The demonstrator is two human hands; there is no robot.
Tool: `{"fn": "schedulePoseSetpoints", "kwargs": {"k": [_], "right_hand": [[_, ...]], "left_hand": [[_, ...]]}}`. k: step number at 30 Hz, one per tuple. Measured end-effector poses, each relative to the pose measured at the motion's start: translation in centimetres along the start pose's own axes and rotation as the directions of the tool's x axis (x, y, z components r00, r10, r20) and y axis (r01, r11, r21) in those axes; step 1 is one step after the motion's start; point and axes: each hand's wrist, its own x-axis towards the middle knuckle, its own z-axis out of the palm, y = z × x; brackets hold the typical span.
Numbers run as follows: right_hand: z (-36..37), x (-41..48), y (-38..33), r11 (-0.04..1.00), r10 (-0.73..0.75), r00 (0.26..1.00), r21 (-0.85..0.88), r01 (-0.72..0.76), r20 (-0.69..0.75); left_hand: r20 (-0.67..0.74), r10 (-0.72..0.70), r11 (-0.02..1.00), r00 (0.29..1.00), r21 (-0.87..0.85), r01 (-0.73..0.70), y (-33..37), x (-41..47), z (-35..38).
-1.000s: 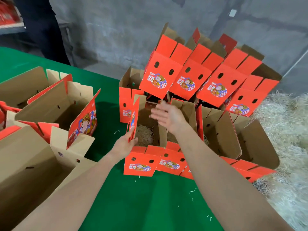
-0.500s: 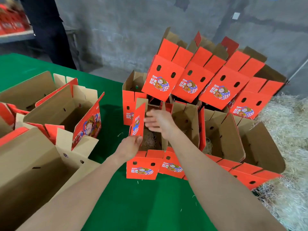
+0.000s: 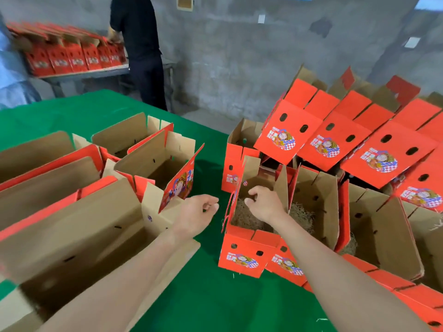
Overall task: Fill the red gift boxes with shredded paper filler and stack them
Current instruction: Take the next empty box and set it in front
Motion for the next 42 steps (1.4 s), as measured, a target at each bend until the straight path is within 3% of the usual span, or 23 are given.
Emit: {"fn": "schedulePoseSetpoints", "kwargs": {"k": [3, 5, 8, 11, 14, 16, 18, 20, 22, 25, 27, 30, 32, 34, 35, 39, 42], "right_hand": [[0.4, 0.5, -4.5, 0.988, -0.112, 0.970, 0.080, 0.132, -0.217], [1.4, 1.2, -8.7, 0.970, -0.203, 0.964, 0.096, 0.221, -0.170], [4.3, 3.3, -14.7, 0.969, -0.239, 0.971, 0.072, 0.237, 0.030], [7.1, 6.4, -18.5, 0.982, -0.091, 0.990, 0.175, 0.071, 0.110], [9.6, 9.2, -18.6, 0.922, 0.134, 0.984, 0.348, -0.168, 0.122], [11.5, 10.3, -18.0, 0.821, 0.269, 0.941, 0.462, -0.336, 0.207], [13.1, 10.7, -17.8, 0.714, 0.300, 0.895, 0.544, -0.441, 0.331], [13.8, 11.2, -18.0, 0.607, 0.303, 0.866, 0.620, -0.496, 0.397], [13.7, 11.6, -18.1, 0.502, 0.331, 0.868, 0.710, -0.494, 0.370], [12.1, 11.4, -18.5, 0.264, 0.290, 0.892, 0.867, -0.422, 0.346], [10.4, 10.8, -18.8, 0.146, 0.222, 0.921, 0.923, -0.356, 0.320], [6.5, 10.0, -19.0, 0.069, 0.148, 0.959, 0.965, -0.252, 0.240], [3.3, 9.4, -18.5, 0.035, 0.099, 0.978, 0.982, -0.188, 0.183], [-0.2, 8.4, -17.3, 0.049, 0.049, 0.989, 0.989, -0.140, 0.137], [-1.9, 7.6, -16.4, 0.065, 0.022, 0.993, 0.991, -0.118, 0.116], [-8.8, 4.2, -12.1, 0.213, -0.113, 0.993, 0.977, 0.007, 0.017], [-13.8, 1.0, -8.5, 0.347, -0.206, 0.977, 0.930, 0.126, -0.055]], "left_hand": [[-0.122, -0.041, 0.999, 0.992, 0.027, 0.045, -2.4, -0.1, -5.1], [-0.208, -0.061, 0.994, 0.976, 0.076, 0.078, -4.0, 0.2, -8.3], [-0.291, -0.136, 0.965, 0.947, 0.176, 0.193, -6.3, 1.2, -11.9], [-0.359, -0.194, 0.877, 0.913, 0.353, 0.326, -9.1, 1.9, -14.4], [-0.292, -0.349, 0.728, 0.890, 0.514, 0.454, -12.6, 1.4, -15.6], [-0.227, -0.412, 0.672, 0.882, 0.578, 0.462, -14.7, 0.9, -15.3], [-0.234, -0.417, 0.658, 0.878, 0.589, 0.469, -16.3, 0.6, -14.7], [-0.266, -0.420, 0.662, 0.868, 0.564, 0.493, -17.2, 0.8, -14.5], [-0.262, -0.422, 0.665, 0.868, 0.560, 0.493, -17.3, 1.1, -14.5], [-0.261, -0.364, 0.682, 0.894, 0.578, 0.447, -16.7, 1.7, -14.4], [-0.348, -0.275, 0.793, 0.896, 0.444, 0.416, -15.5, 2.1, -14.6], [-0.582, -0.203, 0.971, 0.788, -0.017, 0.238, -10.9, 3.3, -15.8], [-0.712, -0.103, 0.994, 0.695, -0.059, 0.088, -7.0, 4.0, -17.2], [-0.769, 0.070, 0.998, 0.635, 0.049, -0.051, -3.0, 4.6, -18.8], [-0.751, 0.148, 0.989, 0.644, 0.097, -0.115, -0.9, 4.7, -19.5], [-0.486, 0.441, 0.895, 0.755, 0.300, -0.330, 7.5, 4.4, -20.7], [-0.306, 0.571, 0.796, 0.762, 0.432, -0.424, 12.8, 3.2, -20.0]]}}
